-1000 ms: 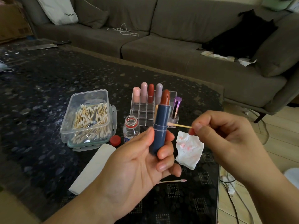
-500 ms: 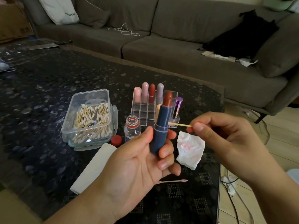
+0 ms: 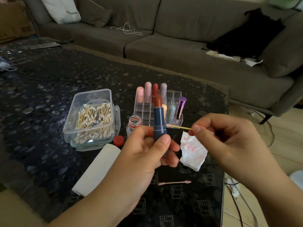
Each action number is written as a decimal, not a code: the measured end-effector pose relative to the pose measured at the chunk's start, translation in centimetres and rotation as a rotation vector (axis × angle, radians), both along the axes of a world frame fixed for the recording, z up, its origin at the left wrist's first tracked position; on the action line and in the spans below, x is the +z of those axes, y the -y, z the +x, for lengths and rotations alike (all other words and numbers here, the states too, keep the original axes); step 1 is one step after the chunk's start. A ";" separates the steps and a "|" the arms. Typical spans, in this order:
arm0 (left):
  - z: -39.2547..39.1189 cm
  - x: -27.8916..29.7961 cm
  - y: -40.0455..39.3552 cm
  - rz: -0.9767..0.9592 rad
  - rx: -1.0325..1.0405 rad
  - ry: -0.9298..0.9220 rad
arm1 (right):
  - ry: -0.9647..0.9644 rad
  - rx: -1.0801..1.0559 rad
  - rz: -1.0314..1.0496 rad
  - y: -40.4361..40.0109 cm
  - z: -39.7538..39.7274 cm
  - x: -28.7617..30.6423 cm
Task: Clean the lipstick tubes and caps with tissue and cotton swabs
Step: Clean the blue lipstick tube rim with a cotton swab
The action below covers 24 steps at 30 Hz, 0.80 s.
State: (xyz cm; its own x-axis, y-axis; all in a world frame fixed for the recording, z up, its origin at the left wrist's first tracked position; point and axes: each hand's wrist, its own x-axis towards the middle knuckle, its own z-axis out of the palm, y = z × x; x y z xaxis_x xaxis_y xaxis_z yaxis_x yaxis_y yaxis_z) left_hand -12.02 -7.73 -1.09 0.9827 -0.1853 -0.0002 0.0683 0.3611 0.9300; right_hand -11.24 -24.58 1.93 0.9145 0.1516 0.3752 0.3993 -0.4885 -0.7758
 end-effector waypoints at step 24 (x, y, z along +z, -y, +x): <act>-0.3 -0.1 1.0 0.458 0.366 0.246 | 0.051 0.051 -0.016 -0.8 -0.3 0.2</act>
State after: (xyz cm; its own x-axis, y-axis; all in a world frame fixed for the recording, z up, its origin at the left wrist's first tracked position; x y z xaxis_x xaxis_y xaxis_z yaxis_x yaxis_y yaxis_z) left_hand -12.35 -8.68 -1.19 0.9637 0.1284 0.2339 -0.2195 -0.1173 0.9685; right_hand -11.55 -23.74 2.18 0.8852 0.2034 0.4184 0.4627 -0.4787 -0.7462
